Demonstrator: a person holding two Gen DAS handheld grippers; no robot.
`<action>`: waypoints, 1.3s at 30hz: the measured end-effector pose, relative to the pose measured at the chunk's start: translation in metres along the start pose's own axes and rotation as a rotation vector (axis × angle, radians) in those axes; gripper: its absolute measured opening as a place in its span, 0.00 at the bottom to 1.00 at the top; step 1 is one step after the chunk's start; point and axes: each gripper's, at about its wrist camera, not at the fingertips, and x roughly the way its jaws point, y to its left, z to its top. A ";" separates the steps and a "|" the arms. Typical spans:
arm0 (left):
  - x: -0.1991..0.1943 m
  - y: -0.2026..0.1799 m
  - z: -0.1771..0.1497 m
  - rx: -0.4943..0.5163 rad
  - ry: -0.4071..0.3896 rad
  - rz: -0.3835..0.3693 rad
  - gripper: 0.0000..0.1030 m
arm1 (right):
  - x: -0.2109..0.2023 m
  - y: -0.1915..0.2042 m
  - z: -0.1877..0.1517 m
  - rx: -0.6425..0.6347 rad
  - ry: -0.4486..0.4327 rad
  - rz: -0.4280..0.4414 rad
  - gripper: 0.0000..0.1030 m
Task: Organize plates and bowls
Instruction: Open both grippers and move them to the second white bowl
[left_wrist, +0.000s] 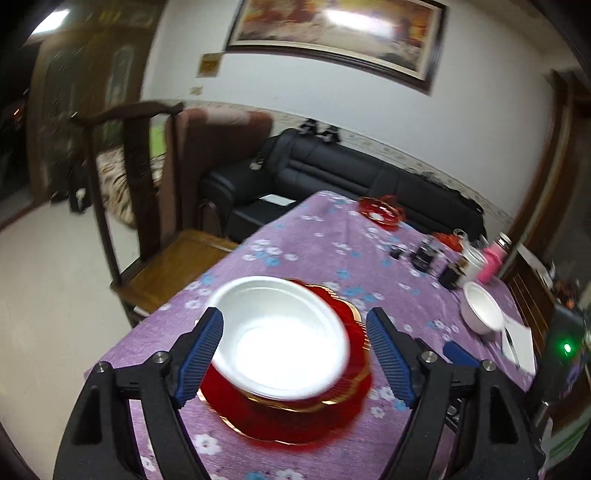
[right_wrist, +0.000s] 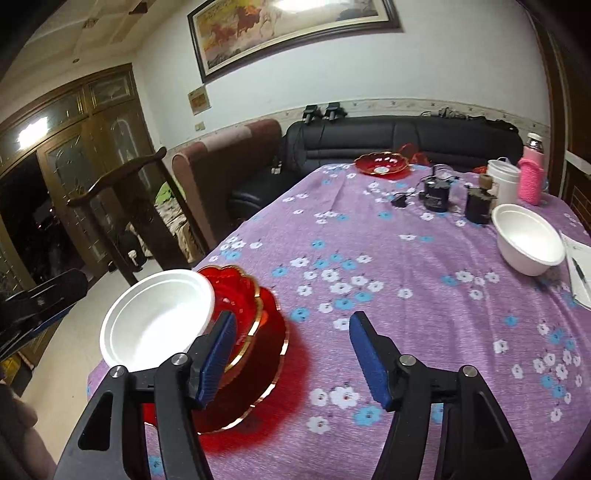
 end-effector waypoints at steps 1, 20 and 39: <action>0.000 -0.007 -0.002 0.018 0.005 -0.012 0.77 | -0.003 -0.003 0.000 0.004 -0.007 -0.007 0.73; 0.004 -0.095 -0.035 0.199 0.098 -0.074 0.77 | -0.046 -0.069 -0.011 0.075 -0.069 -0.096 0.82; -0.021 -0.133 -0.036 0.285 0.041 -0.120 0.77 | -0.082 -0.093 -0.008 0.111 -0.122 -0.140 0.85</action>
